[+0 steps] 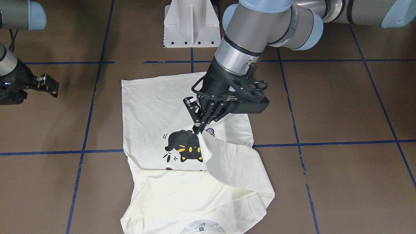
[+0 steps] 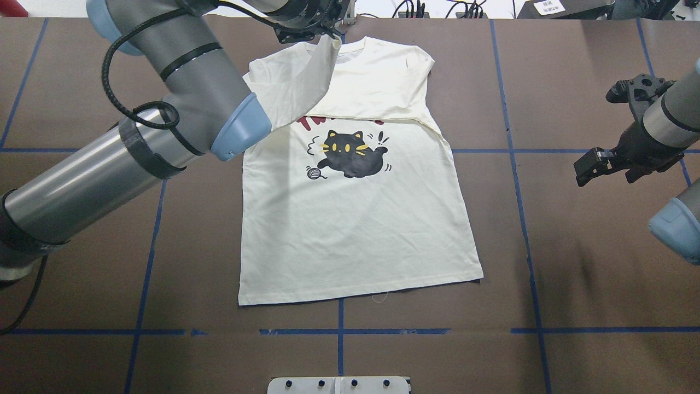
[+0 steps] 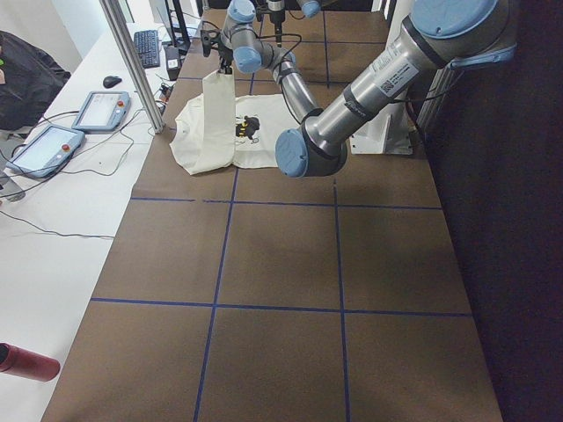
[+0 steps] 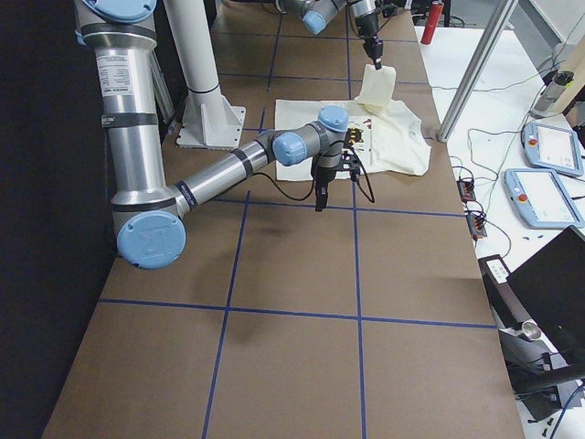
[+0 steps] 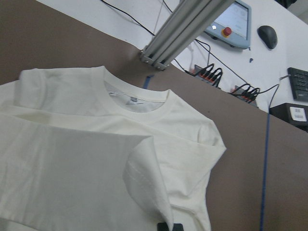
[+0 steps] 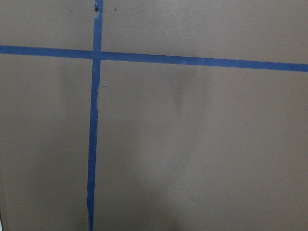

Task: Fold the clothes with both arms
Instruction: 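Carry the sleeve with the left gripper across toward the collar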

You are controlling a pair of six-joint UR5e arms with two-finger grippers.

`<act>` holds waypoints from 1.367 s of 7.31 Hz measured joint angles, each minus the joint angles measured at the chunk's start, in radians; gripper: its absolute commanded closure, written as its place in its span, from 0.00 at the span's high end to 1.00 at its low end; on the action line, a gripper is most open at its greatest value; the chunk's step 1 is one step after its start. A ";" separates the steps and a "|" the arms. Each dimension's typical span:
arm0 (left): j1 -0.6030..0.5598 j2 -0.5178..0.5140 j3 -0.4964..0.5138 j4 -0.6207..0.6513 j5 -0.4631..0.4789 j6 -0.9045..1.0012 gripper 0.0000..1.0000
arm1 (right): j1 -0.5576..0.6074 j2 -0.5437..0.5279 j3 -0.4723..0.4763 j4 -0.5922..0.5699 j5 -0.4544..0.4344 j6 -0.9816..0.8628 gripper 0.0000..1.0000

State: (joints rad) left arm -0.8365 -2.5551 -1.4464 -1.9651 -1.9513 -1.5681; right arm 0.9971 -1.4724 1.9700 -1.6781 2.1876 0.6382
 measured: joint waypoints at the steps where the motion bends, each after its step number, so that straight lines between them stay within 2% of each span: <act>1: 0.016 -0.045 0.091 -0.055 -0.003 -0.033 0.00 | 0.000 0.002 -0.001 0.000 0.000 0.001 1.00; 2: 0.041 -0.075 0.166 -0.095 0.010 -0.049 0.00 | 0.000 0.005 -0.001 0.000 0.001 0.006 1.00; 4: 0.113 -0.167 0.387 -0.214 0.096 -0.083 0.00 | -0.001 0.012 -0.001 0.000 0.000 0.014 1.00; 5: 0.165 -0.214 0.516 -0.296 0.192 -0.096 0.89 | -0.001 0.014 0.000 0.000 0.001 0.017 1.00; 6: 0.209 -0.256 0.634 -0.380 0.289 -0.113 1.00 | -0.002 0.017 0.001 0.000 0.002 0.021 1.00; 7: 0.232 -0.286 0.707 -0.439 0.341 -0.119 1.00 | -0.003 0.024 0.000 0.000 0.003 0.027 1.00; 10: 0.245 -0.301 0.715 -0.487 0.359 -0.071 1.00 | -0.007 0.052 -0.003 0.000 0.006 0.050 1.00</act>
State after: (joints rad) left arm -0.5919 -2.8559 -0.7319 -2.4518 -1.5924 -1.6395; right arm 0.9903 -1.4206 1.9667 -1.6782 2.1937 0.6884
